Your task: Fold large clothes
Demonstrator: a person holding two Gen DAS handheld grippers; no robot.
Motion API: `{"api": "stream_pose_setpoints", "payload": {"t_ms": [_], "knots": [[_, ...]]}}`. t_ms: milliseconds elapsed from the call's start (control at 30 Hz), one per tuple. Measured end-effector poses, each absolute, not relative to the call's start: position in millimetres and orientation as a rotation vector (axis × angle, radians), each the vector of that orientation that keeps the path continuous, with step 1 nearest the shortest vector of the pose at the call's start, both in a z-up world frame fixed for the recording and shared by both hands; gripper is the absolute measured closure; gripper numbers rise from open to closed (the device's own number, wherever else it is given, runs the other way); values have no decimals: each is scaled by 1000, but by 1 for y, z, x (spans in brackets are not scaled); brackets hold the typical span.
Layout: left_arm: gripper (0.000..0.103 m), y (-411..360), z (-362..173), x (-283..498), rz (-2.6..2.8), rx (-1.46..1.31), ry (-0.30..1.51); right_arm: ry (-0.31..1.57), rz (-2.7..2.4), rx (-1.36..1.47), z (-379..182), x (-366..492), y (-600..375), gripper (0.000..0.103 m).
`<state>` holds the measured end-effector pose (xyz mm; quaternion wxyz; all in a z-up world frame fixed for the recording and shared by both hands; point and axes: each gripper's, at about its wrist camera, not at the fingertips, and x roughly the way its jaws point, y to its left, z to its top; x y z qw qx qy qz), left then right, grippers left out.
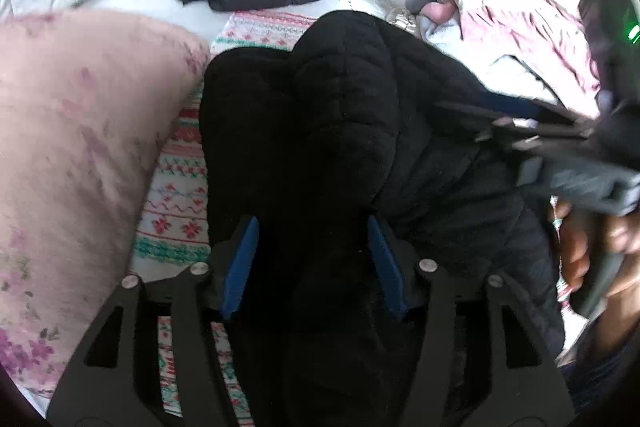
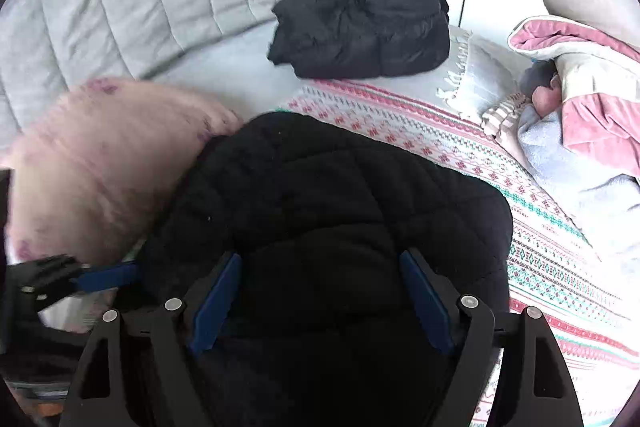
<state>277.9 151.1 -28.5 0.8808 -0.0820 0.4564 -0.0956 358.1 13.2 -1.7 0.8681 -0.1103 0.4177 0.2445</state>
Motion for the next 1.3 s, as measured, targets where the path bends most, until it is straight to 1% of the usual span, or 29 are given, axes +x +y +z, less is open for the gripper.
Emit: {"api": "stream_pose_setpoints", "payload": {"t_ms": [100, 167, 233, 267, 300, 333, 433, 533, 667, 767, 833, 867, 967, 1033, 1200, 1267, 1300], "knots": [[43, 154, -30, 279, -198, -168, 948, 857, 550, -134, 20, 347, -18, 21], [42, 158, -31, 282, -213, -196, 959, 870, 545, -87, 24, 346, -38, 21], [42, 159, -32, 282, -218, -202, 963, 946, 542, -61, 13, 351, -50, 21], [41, 158, -32, 283, -220, -201, 964, 1009, 525, -88, -5, 356, -48, 21], [41, 157, -32, 283, -225, -204, 965, 1002, 501, -124, -13, 356, -43, 17], [41, 156, -32, 283, -223, -204, 967, 981, 458, -174, -25, 356, -35, 16], [41, 153, -37, 286, -180, -180, 966, 996, 453, -113, -39, 370, -30, 13], [40, 158, -39, 288, -206, -233, 976, 1012, 465, -114, -37, 370, -32, 13], [38, 161, -40, 282, -234, -252, 970, 921, 486, -112, -21, 345, -46, 13], [38, 163, -38, 276, -223, -255, 956, 927, 569, 29, -9, 328, -82, 9], [37, 166, -38, 276, -230, -274, 958, 943, 582, 226, -16, 324, -121, 7], [36, 170, -40, 276, -239, -299, 961, 970, 572, 330, -27, 324, -140, 6], [35, 173, -42, 277, -252, -337, 966, 1095, 588, 504, -60, 333, -165, 6], [34, 173, -42, 276, -255, -342, 962, 1129, 623, 640, -73, 337, -173, 6], [33, 173, -40, 272, -247, -329, 948, 1141, 663, 687, -74, 339, -163, 6], [27, 174, -40, 270, -231, -314, 945, 1142, 663, 705, -73, 341, -160, 5], [27, 173, -40, 269, -222, -302, 943, 1142, 662, 711, -72, 343, -159, 5]]}}
